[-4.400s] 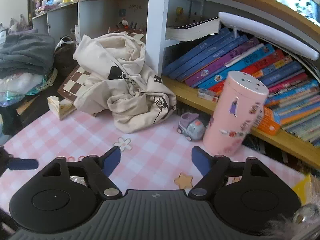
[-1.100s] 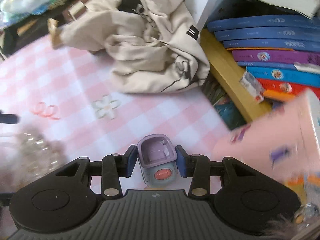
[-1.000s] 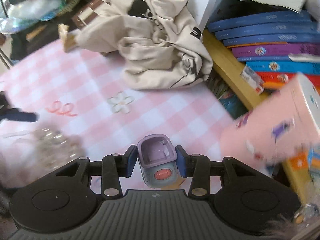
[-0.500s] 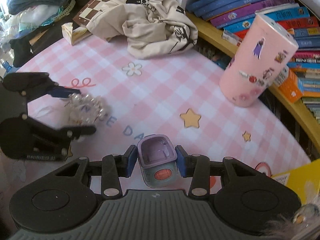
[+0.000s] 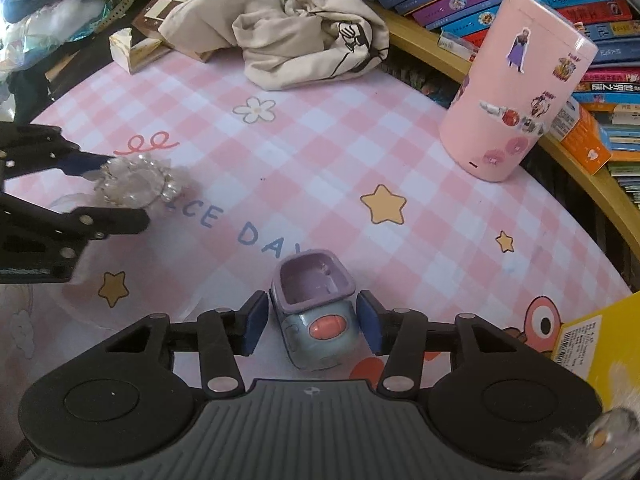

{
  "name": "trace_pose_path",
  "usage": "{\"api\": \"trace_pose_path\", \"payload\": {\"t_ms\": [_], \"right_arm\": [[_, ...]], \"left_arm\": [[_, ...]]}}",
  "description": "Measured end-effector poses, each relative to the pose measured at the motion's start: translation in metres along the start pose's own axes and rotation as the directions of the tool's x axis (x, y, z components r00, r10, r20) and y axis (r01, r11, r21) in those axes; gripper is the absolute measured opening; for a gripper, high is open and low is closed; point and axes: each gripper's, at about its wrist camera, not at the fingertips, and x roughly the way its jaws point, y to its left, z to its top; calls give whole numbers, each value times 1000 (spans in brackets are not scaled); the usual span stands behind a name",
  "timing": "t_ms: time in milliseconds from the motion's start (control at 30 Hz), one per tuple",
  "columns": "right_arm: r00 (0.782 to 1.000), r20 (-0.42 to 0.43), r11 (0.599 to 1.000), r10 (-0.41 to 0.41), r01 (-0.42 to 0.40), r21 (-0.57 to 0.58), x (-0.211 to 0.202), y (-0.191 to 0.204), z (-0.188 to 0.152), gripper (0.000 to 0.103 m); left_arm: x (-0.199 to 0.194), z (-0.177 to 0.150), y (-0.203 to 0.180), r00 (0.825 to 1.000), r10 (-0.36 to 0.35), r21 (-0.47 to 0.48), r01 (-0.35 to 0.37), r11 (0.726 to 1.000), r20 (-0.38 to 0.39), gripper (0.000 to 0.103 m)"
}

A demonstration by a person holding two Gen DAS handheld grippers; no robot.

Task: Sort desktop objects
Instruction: 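Carry the toy car and pearl clip toward the yellow box with both grippers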

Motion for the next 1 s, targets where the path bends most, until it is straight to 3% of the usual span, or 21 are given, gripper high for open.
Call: {"api": "trace_pose_path", "payload": {"t_ms": [367, 1000], "right_arm": [[998, 63, 999, -11, 8, 53, -26, 16, -15, 41], [989, 146, 983, -30, 3, 181, -102, 58, -85, 41]], "left_arm": [[-28, -2, -5, 999, -25, -25, 26, 999, 21, 50], [-108, -18, -33, 990, -95, 38, 92, 995, 101, 50]]}}
